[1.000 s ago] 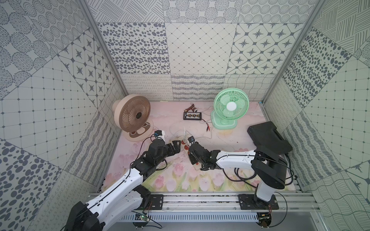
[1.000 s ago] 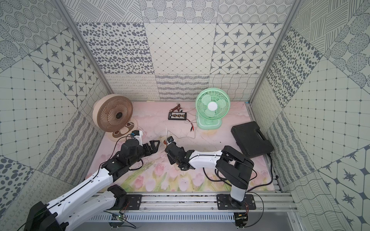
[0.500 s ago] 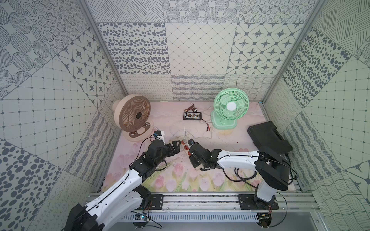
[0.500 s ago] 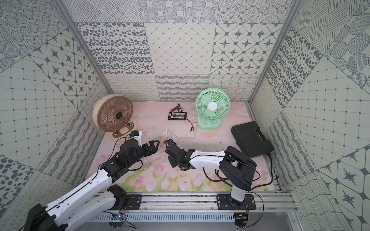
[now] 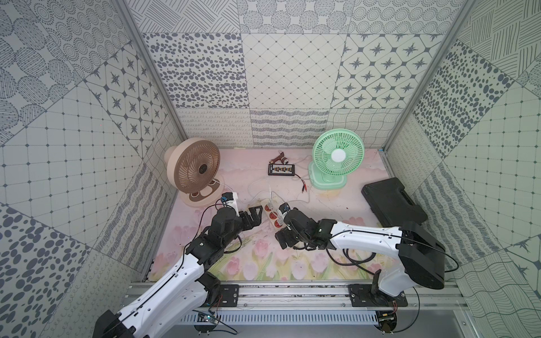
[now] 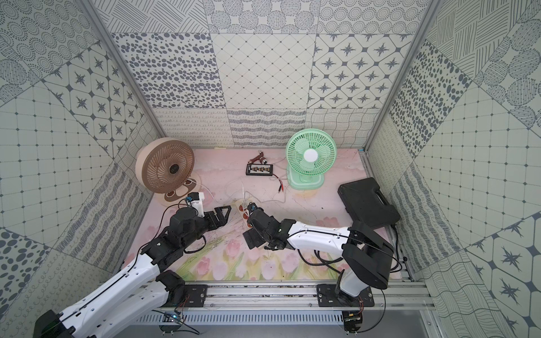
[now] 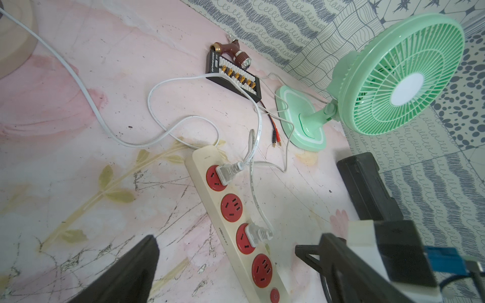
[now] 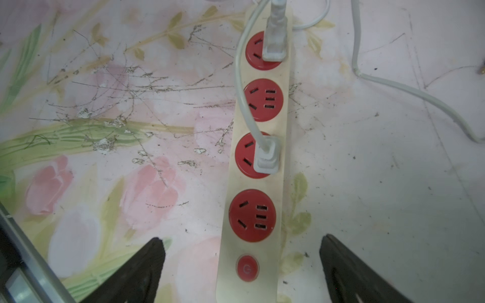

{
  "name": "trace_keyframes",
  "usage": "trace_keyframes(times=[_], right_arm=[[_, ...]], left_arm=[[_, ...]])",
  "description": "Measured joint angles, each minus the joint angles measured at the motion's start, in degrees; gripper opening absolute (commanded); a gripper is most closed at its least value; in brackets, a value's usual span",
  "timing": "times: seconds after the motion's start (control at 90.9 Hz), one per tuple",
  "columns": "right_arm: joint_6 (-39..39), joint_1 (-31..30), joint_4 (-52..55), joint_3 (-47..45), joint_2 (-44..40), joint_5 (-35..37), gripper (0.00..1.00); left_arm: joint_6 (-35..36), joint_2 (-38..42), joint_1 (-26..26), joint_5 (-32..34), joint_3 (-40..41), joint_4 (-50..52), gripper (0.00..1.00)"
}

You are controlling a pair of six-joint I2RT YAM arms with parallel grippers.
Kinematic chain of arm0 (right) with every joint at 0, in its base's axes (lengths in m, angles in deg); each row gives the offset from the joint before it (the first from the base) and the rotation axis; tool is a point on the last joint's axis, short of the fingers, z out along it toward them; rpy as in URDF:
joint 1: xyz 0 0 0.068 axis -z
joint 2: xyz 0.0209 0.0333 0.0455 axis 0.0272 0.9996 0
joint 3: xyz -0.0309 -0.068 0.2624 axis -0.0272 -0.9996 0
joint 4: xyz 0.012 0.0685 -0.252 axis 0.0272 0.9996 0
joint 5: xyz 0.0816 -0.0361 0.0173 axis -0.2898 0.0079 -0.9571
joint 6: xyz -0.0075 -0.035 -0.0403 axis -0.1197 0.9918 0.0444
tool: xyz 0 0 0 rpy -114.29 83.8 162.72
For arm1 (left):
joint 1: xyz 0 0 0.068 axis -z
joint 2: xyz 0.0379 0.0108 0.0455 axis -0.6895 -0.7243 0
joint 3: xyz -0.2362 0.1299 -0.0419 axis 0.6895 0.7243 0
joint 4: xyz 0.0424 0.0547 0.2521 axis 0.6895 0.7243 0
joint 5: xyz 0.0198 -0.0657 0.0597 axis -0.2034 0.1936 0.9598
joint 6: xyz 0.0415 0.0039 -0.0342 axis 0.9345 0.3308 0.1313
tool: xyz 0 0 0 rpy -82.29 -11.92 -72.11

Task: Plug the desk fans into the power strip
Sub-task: Insert the plug into the socket.

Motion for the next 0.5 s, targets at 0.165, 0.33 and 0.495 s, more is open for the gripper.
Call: trace_keyframes(times=[0.165,0.33,0.495], right_arm=[[1.11,-0.11,-0.24,-2.99,-7.26,-0.04,0.97],[2.54,-0.55,-0.48,-6.21,-15.02,0.59,0.97],[3.89,-0.66,-0.46,-9.20,-22.97,1.81,0.97]], left_arm=[[0.04,3.61,0.00,0.39,0.74,0.98,0.99],[0.24,7.74,0.00,0.70,1.25,1.90,0.99],[0.39,12.28,0.00,1.36,1.25,3.43,1.00]])
